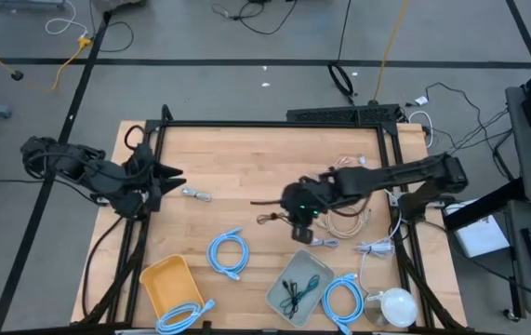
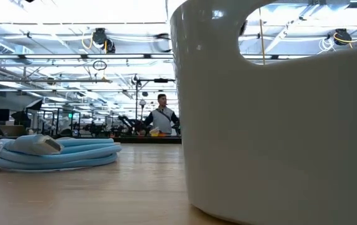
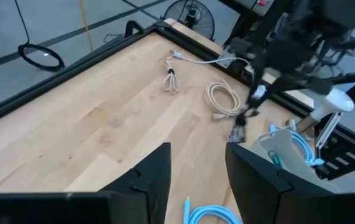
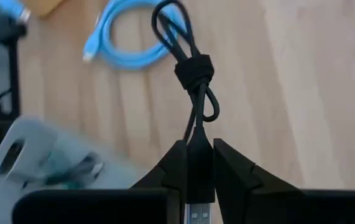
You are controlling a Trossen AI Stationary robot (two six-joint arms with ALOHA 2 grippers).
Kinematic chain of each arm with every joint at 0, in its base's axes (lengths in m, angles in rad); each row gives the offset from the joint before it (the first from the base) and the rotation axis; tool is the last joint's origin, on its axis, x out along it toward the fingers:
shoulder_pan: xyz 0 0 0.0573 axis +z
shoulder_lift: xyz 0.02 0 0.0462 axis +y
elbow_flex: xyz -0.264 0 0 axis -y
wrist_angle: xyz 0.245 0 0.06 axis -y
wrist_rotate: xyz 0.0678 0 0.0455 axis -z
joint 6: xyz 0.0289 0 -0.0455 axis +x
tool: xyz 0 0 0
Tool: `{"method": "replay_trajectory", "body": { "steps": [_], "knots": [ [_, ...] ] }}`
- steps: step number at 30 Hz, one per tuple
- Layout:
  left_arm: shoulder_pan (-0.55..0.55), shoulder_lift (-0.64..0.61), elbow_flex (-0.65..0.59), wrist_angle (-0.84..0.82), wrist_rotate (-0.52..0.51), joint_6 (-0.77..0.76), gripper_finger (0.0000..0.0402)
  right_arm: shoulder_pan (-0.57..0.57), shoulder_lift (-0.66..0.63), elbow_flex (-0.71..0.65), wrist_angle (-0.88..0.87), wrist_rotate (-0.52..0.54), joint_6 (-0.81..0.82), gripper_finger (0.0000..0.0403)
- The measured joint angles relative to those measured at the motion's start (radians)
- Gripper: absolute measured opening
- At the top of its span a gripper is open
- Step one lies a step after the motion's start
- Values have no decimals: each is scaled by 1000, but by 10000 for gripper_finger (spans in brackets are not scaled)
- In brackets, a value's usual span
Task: Sort cables
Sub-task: Put the black charger cable into the gray bin
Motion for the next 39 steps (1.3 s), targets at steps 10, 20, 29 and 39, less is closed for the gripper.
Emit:
{"method": "replay_trajectory", "body": {
  "steps": [10, 20, 29, 39],
  "knots": [
    [35, 29, 0, -5, 23, 1, 154, 159, -52, -1, -145, -29, 130, 45],
    [88, 91, 0, 11, 34, -43, 154, 342, -46, -27, -104, -96, 225, 42],
    [107, 202, 0, 58, 27, -151, 154, 469, -41, -34, -192, -82, 55, 42],
    [85, 370, 0, 272, 48, -180, 154, 413, 83, -34, -178, -45, -264, 44]
  ]
}}
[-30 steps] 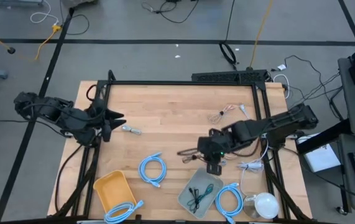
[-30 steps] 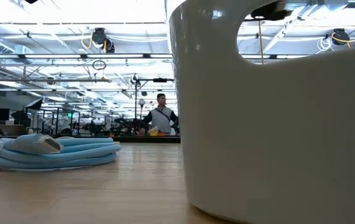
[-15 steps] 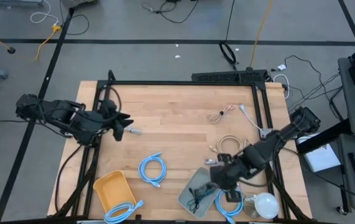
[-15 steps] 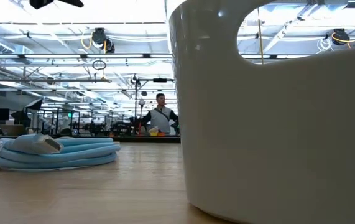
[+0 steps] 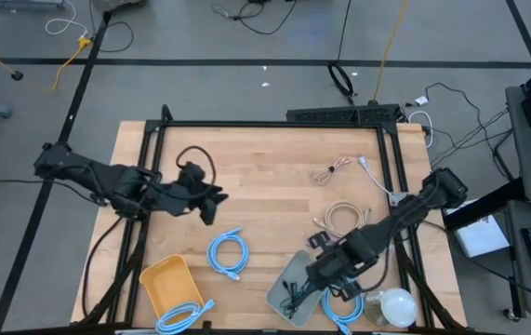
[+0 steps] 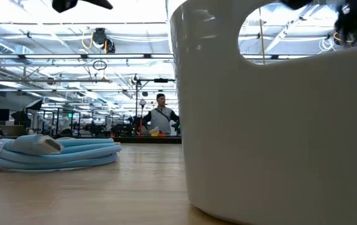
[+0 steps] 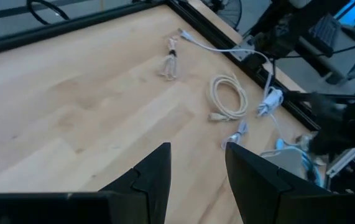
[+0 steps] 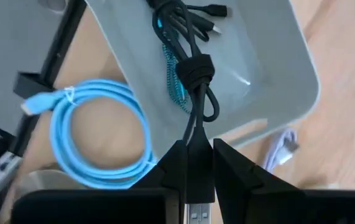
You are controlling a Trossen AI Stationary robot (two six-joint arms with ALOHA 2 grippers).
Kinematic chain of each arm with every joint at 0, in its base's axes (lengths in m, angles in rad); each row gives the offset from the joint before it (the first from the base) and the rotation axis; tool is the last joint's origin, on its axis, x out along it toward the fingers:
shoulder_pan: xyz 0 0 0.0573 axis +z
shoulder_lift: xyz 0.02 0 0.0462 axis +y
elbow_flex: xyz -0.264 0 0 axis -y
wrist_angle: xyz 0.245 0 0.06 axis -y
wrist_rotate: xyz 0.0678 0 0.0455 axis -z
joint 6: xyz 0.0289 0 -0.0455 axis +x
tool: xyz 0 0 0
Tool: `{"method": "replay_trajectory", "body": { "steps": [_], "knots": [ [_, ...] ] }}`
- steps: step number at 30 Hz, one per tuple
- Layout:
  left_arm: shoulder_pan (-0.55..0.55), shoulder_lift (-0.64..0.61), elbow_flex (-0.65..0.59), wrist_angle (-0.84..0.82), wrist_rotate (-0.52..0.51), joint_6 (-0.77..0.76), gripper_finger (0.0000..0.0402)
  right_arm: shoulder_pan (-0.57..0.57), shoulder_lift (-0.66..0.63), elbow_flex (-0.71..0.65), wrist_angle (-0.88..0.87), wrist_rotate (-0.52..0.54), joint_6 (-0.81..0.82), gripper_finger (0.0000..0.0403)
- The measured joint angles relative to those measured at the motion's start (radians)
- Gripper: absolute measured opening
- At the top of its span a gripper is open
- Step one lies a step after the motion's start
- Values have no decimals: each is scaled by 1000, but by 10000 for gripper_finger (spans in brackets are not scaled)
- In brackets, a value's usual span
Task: Sort cables
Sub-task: Put the black charger cable into the gray bin
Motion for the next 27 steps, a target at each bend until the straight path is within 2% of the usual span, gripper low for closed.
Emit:
{"method": "replay_trajectory", "body": {
  "steps": [6, 15, 27],
  "knots": [
    [-1, 63, 0, 63, 2, -17, 154, -36, 53, 0, 105, -3, -77, 44],
    [-16, 69, 0, 106, -6, -29, 154, -73, 114, 1, 204, 1, -139, 44],
    [-34, 66, 0, 151, -22, -35, 154, -70, 150, 1, 225, -5, -155, 45]
  ]
}}
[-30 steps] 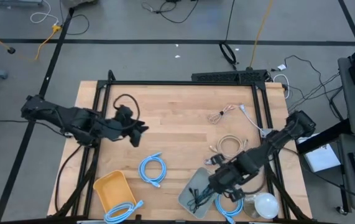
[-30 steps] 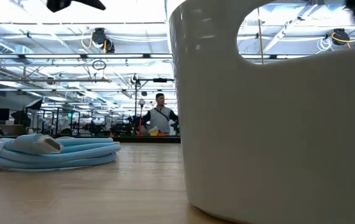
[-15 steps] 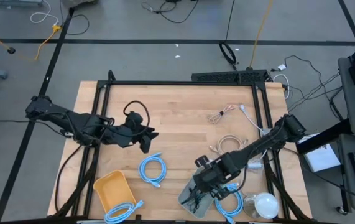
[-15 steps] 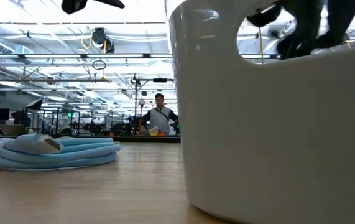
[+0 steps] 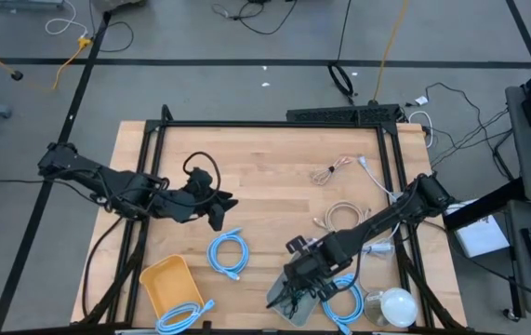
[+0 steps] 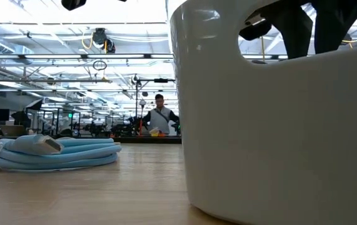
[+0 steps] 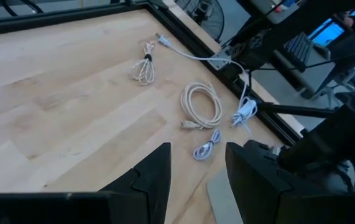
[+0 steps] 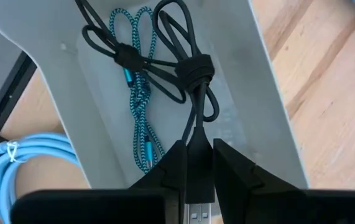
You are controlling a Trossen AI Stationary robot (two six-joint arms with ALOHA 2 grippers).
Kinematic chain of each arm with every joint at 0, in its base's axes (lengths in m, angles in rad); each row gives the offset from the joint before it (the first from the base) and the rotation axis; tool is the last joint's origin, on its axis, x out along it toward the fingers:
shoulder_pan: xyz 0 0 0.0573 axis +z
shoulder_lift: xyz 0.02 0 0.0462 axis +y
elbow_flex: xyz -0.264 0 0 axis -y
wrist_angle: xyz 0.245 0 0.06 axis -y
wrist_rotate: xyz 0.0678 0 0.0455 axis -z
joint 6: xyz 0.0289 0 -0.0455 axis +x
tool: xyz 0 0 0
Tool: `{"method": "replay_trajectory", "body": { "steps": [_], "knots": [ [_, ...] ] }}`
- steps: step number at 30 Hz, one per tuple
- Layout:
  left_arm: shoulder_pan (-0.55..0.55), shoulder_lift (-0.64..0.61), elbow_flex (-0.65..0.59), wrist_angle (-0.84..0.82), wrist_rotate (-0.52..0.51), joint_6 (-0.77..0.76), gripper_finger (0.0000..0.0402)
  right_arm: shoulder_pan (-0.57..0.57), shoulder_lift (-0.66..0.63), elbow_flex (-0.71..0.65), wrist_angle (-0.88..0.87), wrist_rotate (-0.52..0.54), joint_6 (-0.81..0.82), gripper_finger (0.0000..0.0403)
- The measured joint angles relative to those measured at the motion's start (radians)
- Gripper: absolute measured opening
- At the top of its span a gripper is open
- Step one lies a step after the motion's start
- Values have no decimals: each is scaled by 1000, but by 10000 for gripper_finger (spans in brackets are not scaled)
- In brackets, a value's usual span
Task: Sort cables
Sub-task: Put the black charger cable into the gray bin, then put the brown HDMI cable into the yellow bin
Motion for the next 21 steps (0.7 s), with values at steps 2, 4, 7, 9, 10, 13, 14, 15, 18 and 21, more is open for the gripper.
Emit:
{"method": "replay_trajectory", "body": {
  "steps": [2, 4, 7, 9, 10, 13, 14, 15, 18, 21],
  "knots": [
    [0, 0, 0, 1, -3, 2, 154, 0, 0, 0, 4, 0, 0, 45],
    [0, 0, 0, 1, -3, 2, 154, 0, 0, 0, 8, 0, 0, 45],
    [0, 0, 0, 1, -3, 2, 154, 0, 0, 0, 9, -2, -3, 48],
    [0, 0, 0, 1, -3, 2, 154, 0, 0, 0, 17, -1, -2, 59],
    [0, 0, 0, 1, -3, 3, 154, 0, 0, 0, 18, -1, 3, 67],
    [0, 0, 0, 1, -3, 3, 154, 0, 0, 0, 19, -1, 9, 96],
    [0, 0, 0, 1, -3, 3, 154, 0, 0, 0, 19, -1, 9, 105],
    [0, 0, 0, 1, -3, 3, 154, 0, 0, 0, 19, -1, 9, 115],
    [0, 0, 0, 1, -3, 5, 154, 0, 0, 0, 22, -1, 11, 138],
    [0, 0, 0, 1, -3, 5, 154, 0, 0, 0, 27, -1, 20, 153]
  ]
}}
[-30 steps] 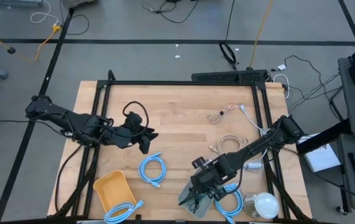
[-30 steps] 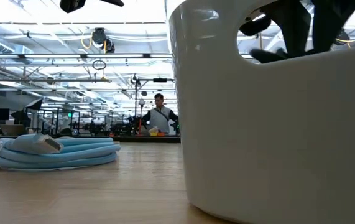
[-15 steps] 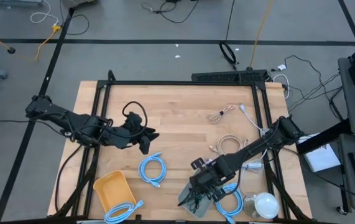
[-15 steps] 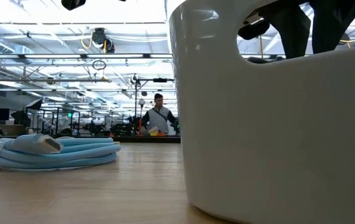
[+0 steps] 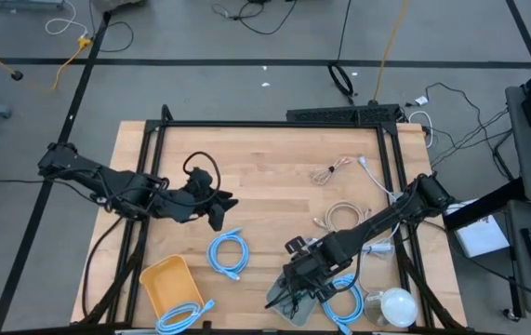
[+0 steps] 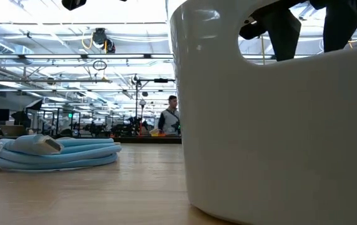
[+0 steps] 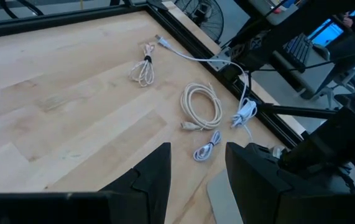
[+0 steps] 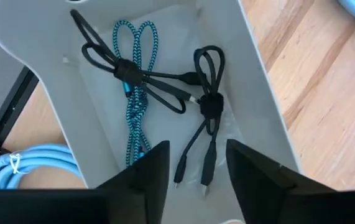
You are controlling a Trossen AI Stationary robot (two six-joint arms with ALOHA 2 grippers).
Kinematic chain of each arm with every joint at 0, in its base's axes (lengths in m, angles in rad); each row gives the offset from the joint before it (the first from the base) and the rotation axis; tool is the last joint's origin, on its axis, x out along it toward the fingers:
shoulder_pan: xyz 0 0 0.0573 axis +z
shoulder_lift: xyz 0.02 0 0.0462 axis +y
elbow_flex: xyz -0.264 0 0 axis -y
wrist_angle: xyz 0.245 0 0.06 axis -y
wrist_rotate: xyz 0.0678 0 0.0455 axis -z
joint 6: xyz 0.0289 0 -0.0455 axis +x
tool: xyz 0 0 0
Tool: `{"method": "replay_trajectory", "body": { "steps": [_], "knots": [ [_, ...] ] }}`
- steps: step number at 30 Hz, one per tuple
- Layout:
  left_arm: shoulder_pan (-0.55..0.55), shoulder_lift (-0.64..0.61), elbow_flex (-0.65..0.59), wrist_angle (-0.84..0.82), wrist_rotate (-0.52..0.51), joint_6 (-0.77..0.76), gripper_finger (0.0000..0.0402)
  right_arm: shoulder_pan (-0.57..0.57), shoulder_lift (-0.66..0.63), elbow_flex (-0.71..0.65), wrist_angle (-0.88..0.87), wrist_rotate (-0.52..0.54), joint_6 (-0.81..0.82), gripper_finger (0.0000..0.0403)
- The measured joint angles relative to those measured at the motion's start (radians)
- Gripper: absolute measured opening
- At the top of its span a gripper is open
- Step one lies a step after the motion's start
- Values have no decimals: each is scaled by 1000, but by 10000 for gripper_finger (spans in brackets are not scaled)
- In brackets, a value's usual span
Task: Sort cables
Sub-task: Put the brown HDMI cable into the yellow bin
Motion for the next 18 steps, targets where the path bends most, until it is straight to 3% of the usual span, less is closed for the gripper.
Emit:
{"method": "replay_trajectory", "body": {
  "steps": [3, 5, 8, 12, 18],
  "knots": [
    [0, 0, 0, -2, 0, 8, 154, 0, -3, 0, 10, 18, 41, 161],
    [0, 0, 0, -6, 1, 16, 154, 0, -29, 0, -6, 85, 61, 160],
    [3, 0, 0, -30, 21, 33, 154, -17, -105, 0, -42, 276, 121, 155],
    [27, 0, 0, -99, 59, 40, 154, -65, -237, 0, -130, 538, 330, 144],
    [100, 3, 0, -273, 102, 87, 154, -149, -386, 1, -254, 578, 569, 136]
  ]
}}
